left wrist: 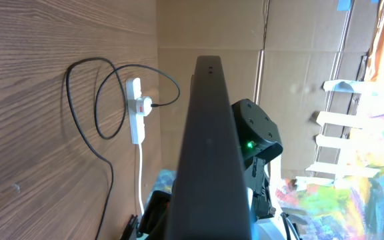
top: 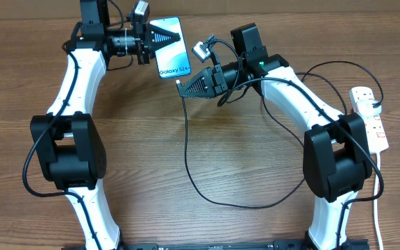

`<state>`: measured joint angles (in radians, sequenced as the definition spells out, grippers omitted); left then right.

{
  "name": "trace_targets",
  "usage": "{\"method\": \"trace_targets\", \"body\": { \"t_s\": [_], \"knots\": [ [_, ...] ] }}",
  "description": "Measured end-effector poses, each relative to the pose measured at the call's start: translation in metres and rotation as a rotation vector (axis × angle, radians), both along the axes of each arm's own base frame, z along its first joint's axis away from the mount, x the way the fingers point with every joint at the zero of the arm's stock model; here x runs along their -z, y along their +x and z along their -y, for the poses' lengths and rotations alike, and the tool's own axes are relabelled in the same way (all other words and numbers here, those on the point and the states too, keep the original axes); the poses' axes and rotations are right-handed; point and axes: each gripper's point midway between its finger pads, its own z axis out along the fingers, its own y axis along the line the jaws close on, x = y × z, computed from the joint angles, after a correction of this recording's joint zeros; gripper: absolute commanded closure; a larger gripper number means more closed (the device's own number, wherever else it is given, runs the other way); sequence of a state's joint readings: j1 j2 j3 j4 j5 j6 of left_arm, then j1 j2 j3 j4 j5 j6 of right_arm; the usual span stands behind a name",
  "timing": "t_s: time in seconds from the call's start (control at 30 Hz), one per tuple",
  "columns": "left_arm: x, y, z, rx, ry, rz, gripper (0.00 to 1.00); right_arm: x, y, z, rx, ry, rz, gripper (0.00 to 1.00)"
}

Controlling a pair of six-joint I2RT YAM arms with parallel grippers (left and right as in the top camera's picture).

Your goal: Plug charger to phone and switch on socket

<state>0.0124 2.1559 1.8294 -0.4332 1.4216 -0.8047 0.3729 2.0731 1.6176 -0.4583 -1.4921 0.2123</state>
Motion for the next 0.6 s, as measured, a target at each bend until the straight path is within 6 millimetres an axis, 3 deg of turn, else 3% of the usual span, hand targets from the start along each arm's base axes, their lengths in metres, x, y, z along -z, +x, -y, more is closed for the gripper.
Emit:
{"method": "trace_targets", "body": {
  "t_s": [0.6],
  "knots": [
    [0.000,-0.004,0.011,0.026,0.003,0.030,0.96,0.004,0.007,-0.002,0.033,-0.038,-0.015,0.96]
  ]
}}
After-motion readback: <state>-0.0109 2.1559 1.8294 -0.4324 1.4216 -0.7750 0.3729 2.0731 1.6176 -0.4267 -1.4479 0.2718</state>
